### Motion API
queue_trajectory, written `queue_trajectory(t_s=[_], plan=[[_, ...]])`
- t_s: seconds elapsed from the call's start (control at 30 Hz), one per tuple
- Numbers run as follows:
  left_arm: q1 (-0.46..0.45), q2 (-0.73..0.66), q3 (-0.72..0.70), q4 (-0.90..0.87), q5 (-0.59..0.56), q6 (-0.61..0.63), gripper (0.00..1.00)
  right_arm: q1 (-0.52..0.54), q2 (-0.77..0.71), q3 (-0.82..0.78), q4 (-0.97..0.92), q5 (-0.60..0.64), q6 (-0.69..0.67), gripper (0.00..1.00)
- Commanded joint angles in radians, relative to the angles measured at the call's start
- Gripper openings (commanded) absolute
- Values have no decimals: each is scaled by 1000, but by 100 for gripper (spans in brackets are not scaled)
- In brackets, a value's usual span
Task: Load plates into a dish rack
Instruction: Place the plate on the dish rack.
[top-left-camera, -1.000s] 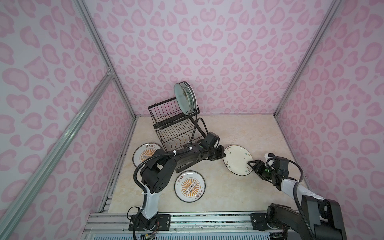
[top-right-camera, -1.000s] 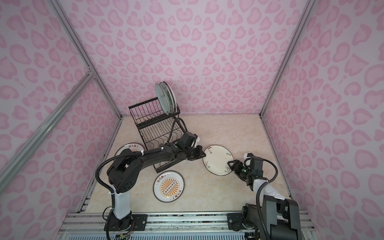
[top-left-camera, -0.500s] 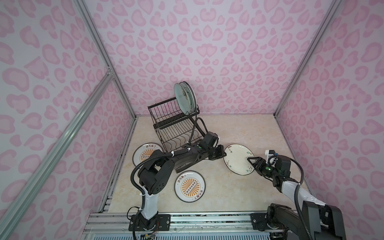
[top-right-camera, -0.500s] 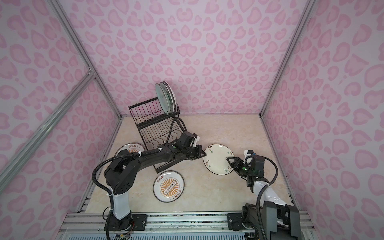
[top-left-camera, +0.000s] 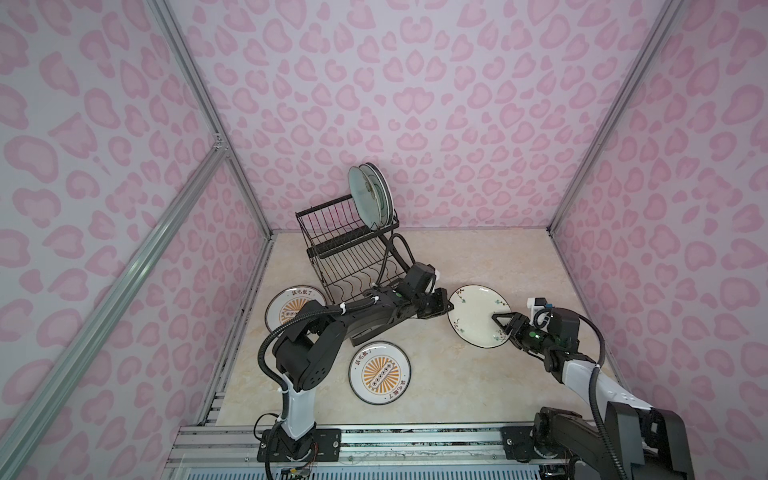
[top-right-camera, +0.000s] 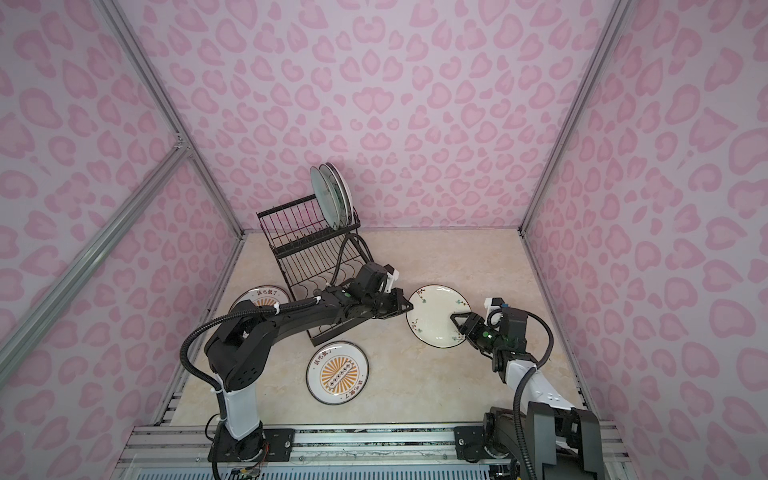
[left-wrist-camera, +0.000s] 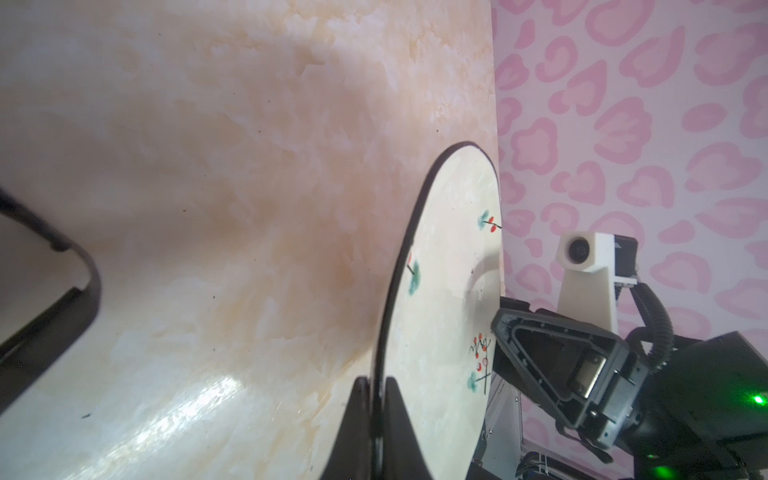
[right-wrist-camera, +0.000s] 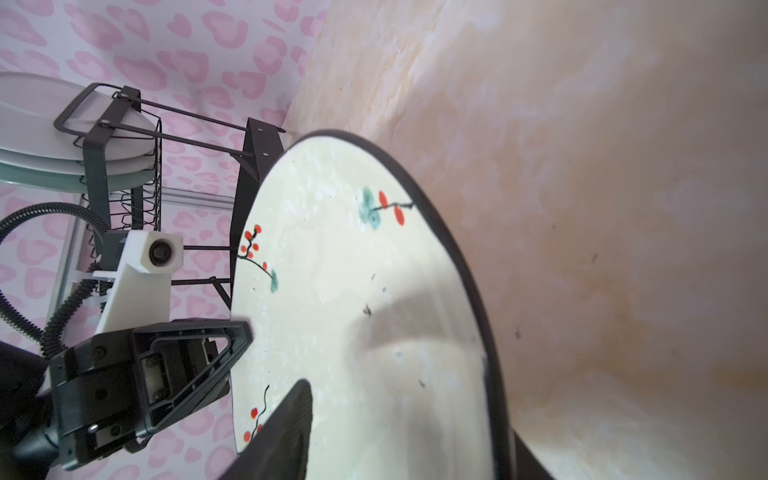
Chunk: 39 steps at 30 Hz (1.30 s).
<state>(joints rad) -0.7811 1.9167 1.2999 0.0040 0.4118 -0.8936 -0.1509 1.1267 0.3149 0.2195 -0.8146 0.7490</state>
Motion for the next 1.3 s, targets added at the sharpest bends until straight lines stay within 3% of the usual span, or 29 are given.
queue_trajectory(t_s=[0.0, 0.43, 0.8, 0.9, 1.07, 1.17, 1.27], plan=[[0, -28, -2, 105, 39, -7, 3, 20, 20, 7, 56, -36, 11, 56], [-1, -28, -7, 104, 39, 1, 3, 37, 48, 8, 117, -52, 53, 39], [0, -30, -4, 94, 39, 4, 3, 37, 54, 7, 141, -63, 70, 12], [-1, -31, -3, 91, 39, 6, 3, 38, 55, 8, 141, -64, 73, 0], [0, -38, -2, 71, 22, 13, 4, 37, 56, 7, 144, -65, 75, 0], [0, -41, -2, 63, 16, 15, 17, 37, 55, 7, 143, -64, 74, 0], [-1, -45, -4, 63, 16, 17, 24, 36, 50, 7, 143, -63, 76, 0]])
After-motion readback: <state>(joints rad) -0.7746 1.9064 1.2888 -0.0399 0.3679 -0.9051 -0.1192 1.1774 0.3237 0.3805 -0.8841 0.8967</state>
